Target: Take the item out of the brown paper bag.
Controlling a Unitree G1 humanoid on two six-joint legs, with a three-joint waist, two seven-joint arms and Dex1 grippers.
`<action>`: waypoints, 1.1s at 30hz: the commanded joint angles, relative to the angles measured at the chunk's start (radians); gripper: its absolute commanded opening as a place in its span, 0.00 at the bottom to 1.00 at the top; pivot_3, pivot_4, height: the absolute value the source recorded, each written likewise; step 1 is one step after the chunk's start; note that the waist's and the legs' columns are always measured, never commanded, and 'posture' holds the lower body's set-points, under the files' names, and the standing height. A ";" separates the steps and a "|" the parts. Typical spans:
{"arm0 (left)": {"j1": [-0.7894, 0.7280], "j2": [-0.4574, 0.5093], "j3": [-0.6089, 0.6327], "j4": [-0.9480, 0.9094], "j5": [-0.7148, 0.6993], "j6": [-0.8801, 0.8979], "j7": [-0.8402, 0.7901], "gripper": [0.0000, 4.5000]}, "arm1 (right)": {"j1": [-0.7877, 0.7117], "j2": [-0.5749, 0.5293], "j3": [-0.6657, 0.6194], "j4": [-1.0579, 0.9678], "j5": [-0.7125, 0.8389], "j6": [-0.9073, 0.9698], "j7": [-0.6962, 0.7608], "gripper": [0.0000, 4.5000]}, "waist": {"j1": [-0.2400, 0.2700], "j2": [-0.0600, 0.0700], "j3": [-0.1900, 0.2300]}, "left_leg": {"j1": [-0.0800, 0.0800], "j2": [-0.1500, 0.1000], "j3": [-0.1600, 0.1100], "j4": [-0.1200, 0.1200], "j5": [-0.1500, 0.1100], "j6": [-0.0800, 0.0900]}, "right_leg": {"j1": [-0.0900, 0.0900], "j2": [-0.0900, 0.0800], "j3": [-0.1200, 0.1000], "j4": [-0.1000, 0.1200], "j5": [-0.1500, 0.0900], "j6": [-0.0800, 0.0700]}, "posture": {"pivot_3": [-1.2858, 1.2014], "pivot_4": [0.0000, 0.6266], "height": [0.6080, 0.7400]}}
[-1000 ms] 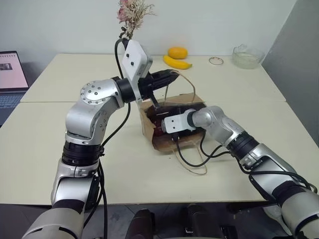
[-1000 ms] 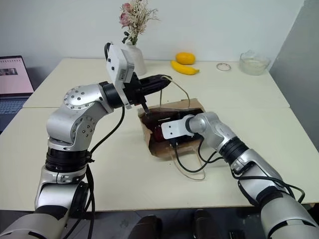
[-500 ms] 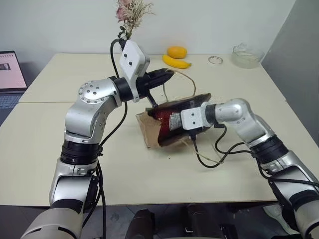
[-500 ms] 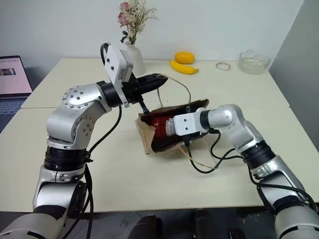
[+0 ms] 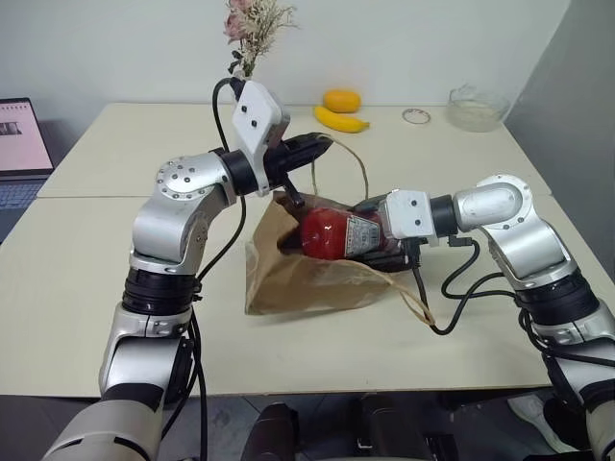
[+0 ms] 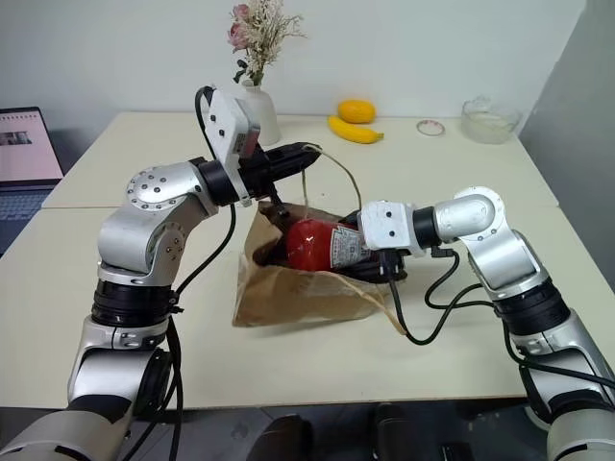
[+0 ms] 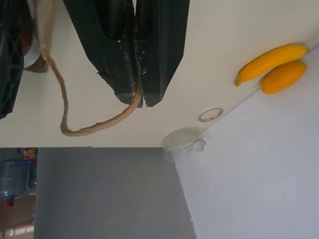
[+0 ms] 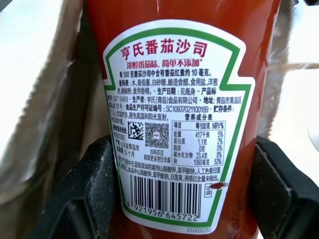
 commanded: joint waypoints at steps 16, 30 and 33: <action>-0.019 -0.009 0.000 -0.015 0.009 -0.021 0.005 0.00 | -0.094 0.048 -0.349 -0.085 0.455 0.493 -0.134 0.69 | 0.001 0.000 0.000 | 0.000 0.000 0.000 0.000 0.000 0.000 | 0.000 -0.003 0.000 0.000 0.000 0.000 | 0.52 0.24 1.00; 0.009 0.000 0.005 -0.045 0.002 -0.004 0.015 0.00 | -0.036 -0.253 -0.433 0.167 0.185 0.261 -0.270 0.69 | 0.018 0.001 0.001 | -0.001 -0.001 0.003 -0.001 0.000 0.000 | 0.000 -0.002 0.000 -0.003 0.000 0.000 | 0.52 0.24 1.00; 0.002 -0.003 0.005 -0.040 -0.001 -0.003 0.017 0.00 | -0.004 -0.269 -0.342 0.259 0.047 0.157 -0.300 0.69 | 0.012 0.001 0.001 | -0.001 0.000 0.007 -0.001 0.000 0.000 | 0.000 0.001 0.002 -0.003 0.000 0.001 | 0.52 0.24 1.00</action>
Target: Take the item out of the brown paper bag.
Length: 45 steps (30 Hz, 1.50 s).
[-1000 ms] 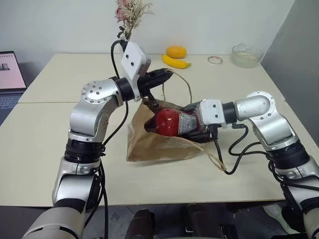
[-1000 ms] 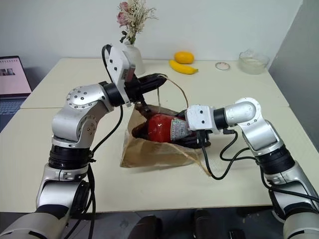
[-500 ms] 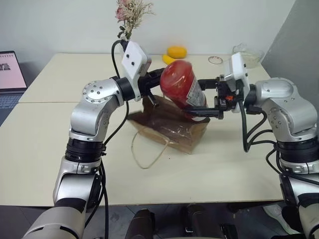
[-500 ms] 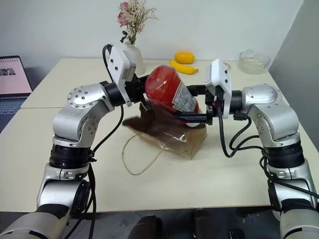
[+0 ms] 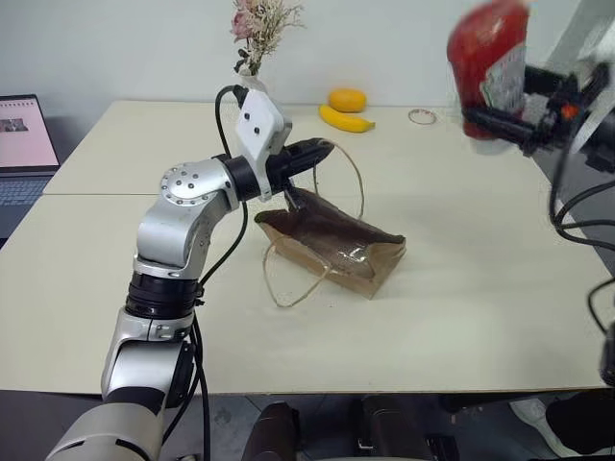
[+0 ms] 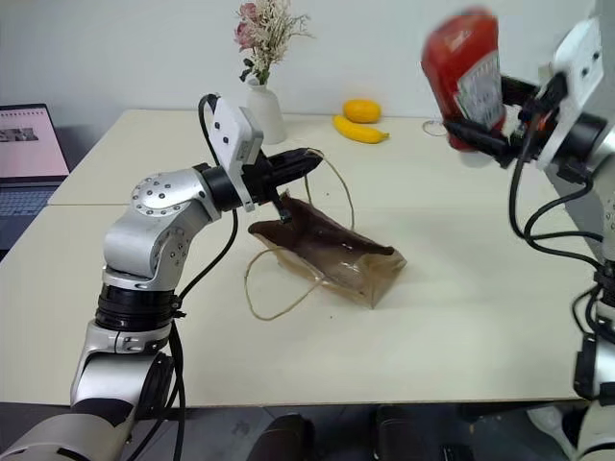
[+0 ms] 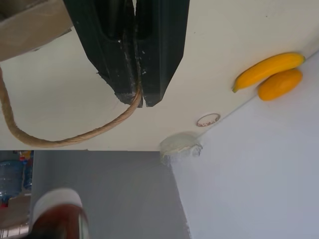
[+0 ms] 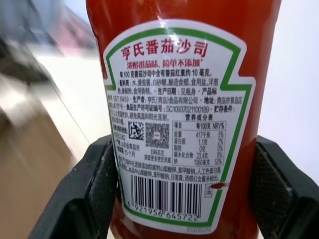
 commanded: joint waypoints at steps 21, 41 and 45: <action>-0.012 0.005 -0.006 -0.026 0.005 0.000 0.008 0.00 | 0.115 0.045 0.252 0.252 -0.346 -0.393 0.056 0.99 | -0.015 0.002 0.002 | 0.000 0.000 0.000 0.001 0.000 0.000 | 0.000 0.001 0.000 0.001 0.000 0.000 | 0.52 0.24 1.00; -0.184 0.028 -0.037 0.259 0.078 -0.077 -0.108 0.25 | 0.653 0.247 -0.131 -0.787 0.235 0.192 -0.257 1.00 | 0.003 0.003 0.002 | 0.001 -0.001 -0.004 0.001 0.000 0.000 | 0.001 0.002 -0.002 0.002 0.001 0.002 | 0.52 0.24 1.00; -0.160 0.080 -0.041 0.240 0.086 -0.075 -0.166 0.52 | 0.639 0.246 -0.109 -0.757 0.219 0.169 -0.256 1.00 | 0.003 0.002 0.002 | 0.000 0.000 -0.005 0.001 0.000 0.000 | 0.000 0.003 -0.002 0.001 0.001 0.001 | 0.52 0.24 1.00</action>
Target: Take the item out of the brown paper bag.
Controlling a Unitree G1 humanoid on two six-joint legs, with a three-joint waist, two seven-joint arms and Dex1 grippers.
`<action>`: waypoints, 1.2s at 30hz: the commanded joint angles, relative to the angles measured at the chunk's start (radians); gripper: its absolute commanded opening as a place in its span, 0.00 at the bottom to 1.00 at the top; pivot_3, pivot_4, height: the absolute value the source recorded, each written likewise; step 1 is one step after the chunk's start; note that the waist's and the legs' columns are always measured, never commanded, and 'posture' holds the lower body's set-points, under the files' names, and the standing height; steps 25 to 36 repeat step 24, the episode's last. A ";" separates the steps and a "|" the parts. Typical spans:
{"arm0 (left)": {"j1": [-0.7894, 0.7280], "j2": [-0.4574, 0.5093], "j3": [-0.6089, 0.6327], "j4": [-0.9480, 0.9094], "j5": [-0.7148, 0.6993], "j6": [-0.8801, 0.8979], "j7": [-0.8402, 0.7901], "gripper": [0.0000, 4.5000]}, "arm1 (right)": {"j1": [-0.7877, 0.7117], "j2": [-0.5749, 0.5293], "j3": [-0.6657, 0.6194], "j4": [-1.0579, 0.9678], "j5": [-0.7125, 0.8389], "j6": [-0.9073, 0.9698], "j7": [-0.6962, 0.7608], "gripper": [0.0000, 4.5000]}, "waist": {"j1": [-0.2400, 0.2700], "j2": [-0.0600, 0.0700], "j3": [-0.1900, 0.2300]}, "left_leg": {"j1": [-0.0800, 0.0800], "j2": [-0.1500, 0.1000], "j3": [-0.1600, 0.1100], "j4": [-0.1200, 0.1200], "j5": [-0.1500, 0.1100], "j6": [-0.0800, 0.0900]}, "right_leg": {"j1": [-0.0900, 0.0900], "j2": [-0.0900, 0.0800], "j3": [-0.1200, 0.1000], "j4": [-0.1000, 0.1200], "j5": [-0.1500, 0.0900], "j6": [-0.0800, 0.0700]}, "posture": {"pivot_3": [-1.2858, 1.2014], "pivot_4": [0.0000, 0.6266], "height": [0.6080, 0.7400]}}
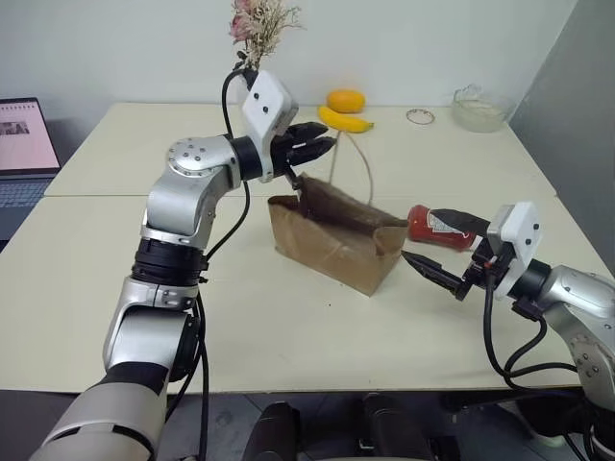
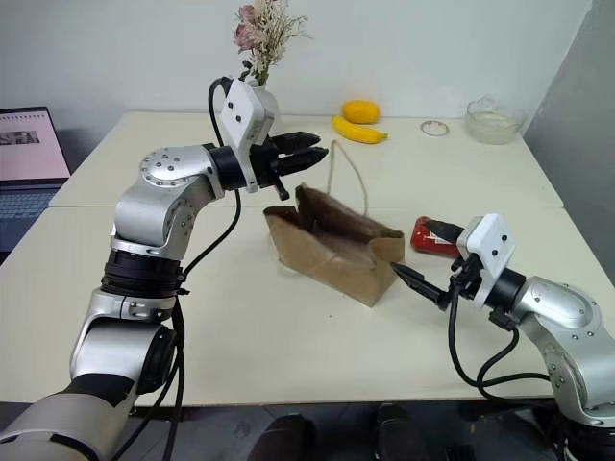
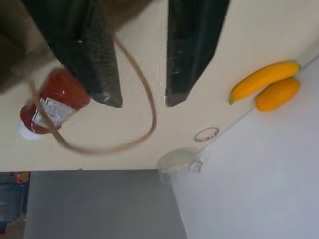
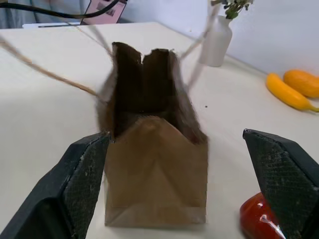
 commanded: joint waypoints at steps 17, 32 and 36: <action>0.677 -0.042 0.353 -0.633 -0.056 0.149 0.417 0.66 | 0.098 0.247 -0.013 0.110 -0.163 -0.380 -0.195 1.00 | 0.005 0.000 -0.001 | 0.001 0.001 -0.001 0.000 0.000 0.000 | 0.001 -0.008 0.002 0.000 0.000 0.000 | 0.52 0.24 1.00; 0.925 -0.149 0.310 -0.662 0.095 -0.067 0.573 0.66 | 0.138 0.274 0.074 0.144 -0.193 -0.430 -0.176 1.00 | 0.006 0.000 -0.001 | 0.003 0.000 -0.001 0.000 0.000 0.000 | 0.001 -0.008 0.001 0.001 0.000 -0.001 | 0.52 0.24 1.00; 0.925 -0.149 0.310 -0.662 0.095 -0.067 0.573 0.66 | 0.138 0.274 0.074 0.144 -0.193 -0.430 -0.176 1.00 | 0.006 0.000 -0.001 | 0.003 0.000 -0.001 0.000 0.000 0.000 | 0.001 -0.008 0.001 0.001 0.000 -0.001 | 0.52 0.24 1.00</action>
